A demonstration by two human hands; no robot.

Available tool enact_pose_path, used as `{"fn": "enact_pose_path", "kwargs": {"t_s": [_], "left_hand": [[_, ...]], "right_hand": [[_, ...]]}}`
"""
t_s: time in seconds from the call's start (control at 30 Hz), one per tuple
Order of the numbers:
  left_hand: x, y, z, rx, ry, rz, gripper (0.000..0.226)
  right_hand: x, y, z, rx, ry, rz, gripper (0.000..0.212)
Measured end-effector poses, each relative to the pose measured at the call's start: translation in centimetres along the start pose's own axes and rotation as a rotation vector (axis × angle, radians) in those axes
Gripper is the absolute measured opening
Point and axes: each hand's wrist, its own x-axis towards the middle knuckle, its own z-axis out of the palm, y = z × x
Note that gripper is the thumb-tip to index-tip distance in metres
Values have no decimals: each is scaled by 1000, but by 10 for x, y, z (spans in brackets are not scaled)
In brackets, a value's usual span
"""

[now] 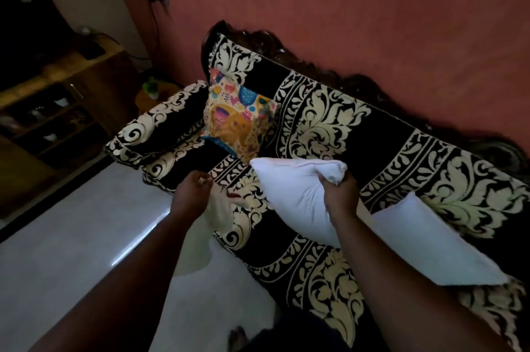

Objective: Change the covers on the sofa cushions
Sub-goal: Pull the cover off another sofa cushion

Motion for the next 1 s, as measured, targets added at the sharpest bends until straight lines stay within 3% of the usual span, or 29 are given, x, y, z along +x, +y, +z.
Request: {"fn": "enact_pose_path", "kwargs": {"t_s": [0.33,0.47,0.53,0.63,0.7,0.77,0.87,0.93,1.0], "left_hand": [[82,52,104,-70,-101,-84,18],[104,58,134,-59,-148,-129,14],[110,57,145,-72,-165,-168,12],[105,50,150,-148,-225,-232,14],[101,43,152,-172,-258,-261,21],[100,38,154,-189,-276,-290,13],[109,38,161,-192,-279,-285,11],[118,48,166,-179,-306,-248,11],[124,57,173,-167,-347,-205,14]], "right_hand": [[153,70,55,163,31,329,57],[204,100,95,171,-11,346,39],[228,118,107,155,-8,377,41],[259,153,113,135,-38,413,60],[275,172,112,111,-47,464,95],[290,198,111,86,-17,589,129],[322,264,115,48,50,712,156],[316,256,112,37,53,713,161],[287,211,106,11,-15,654,142]]}}
